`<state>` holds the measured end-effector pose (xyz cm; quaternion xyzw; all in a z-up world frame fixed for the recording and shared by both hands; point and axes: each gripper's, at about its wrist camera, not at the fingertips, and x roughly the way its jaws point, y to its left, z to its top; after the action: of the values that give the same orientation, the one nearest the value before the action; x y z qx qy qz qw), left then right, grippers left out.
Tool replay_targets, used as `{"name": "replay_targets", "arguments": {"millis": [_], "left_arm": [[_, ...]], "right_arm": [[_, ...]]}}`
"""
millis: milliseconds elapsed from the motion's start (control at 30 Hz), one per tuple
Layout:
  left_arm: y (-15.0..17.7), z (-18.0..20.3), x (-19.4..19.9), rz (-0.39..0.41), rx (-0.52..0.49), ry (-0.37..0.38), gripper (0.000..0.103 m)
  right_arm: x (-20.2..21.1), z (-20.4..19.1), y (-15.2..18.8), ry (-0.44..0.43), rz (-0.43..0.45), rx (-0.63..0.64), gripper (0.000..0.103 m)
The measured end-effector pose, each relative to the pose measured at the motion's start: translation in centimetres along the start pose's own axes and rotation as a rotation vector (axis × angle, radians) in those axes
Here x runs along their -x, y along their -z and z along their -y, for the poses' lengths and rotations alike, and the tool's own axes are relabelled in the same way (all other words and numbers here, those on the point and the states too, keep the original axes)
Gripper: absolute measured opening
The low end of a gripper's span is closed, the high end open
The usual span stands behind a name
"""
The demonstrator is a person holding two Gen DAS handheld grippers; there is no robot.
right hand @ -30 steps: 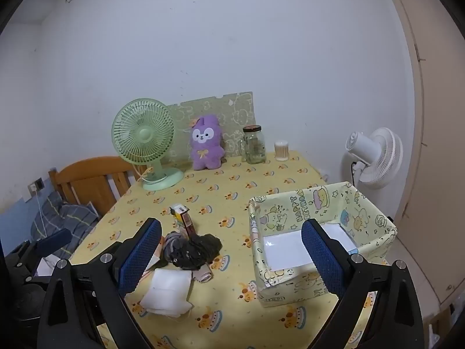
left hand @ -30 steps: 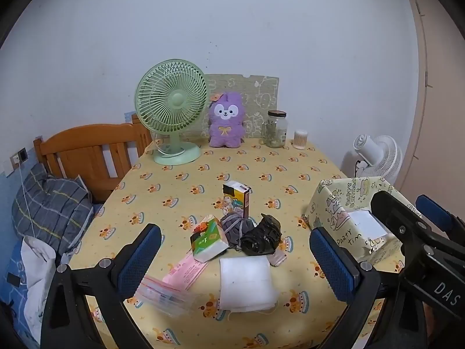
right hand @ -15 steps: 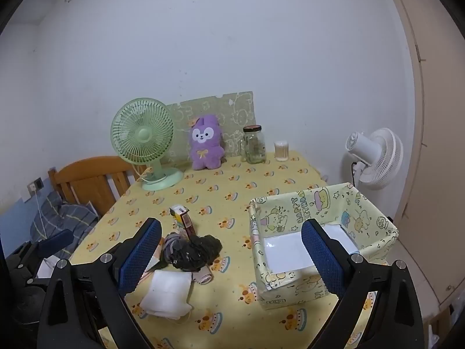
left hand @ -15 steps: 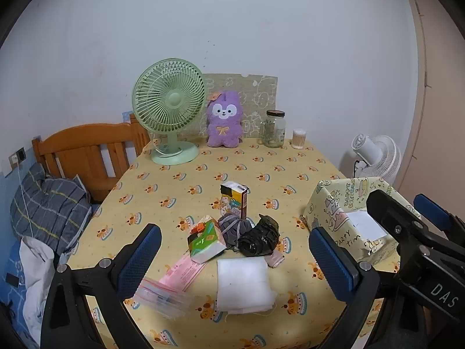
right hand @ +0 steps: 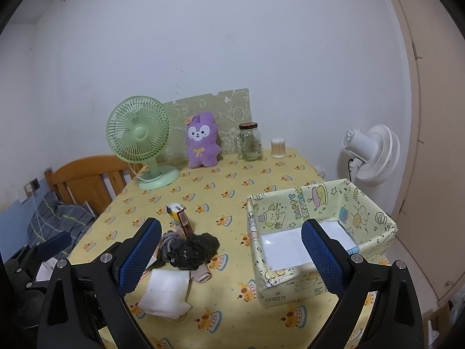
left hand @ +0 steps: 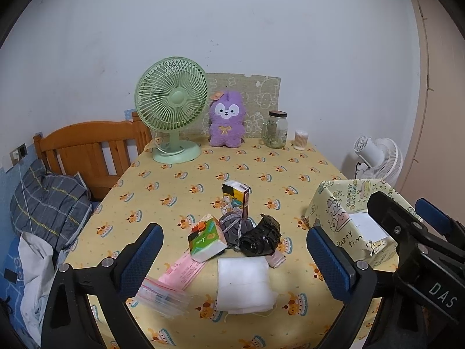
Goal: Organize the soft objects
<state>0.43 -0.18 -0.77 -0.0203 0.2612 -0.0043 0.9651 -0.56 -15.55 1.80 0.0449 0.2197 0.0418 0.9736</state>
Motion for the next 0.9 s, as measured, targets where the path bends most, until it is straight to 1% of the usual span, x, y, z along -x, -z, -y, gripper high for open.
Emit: {"name": "replay_targets", "arguments": {"millis": [300, 900], "left_arm": [[-0.07, -0.2, 0.12, 0.016, 0.008, -0.018, 0.099], [-0.08, -0.21, 0.06, 0.012, 0.01, -0.01, 0.099]], "right_arm": [[-0.02, -0.2, -0.07, 0.016, 0.002, -0.003, 0.098], [0.11, -0.26, -0.23, 0.028, 0.005, 0.0, 0.098]]}}
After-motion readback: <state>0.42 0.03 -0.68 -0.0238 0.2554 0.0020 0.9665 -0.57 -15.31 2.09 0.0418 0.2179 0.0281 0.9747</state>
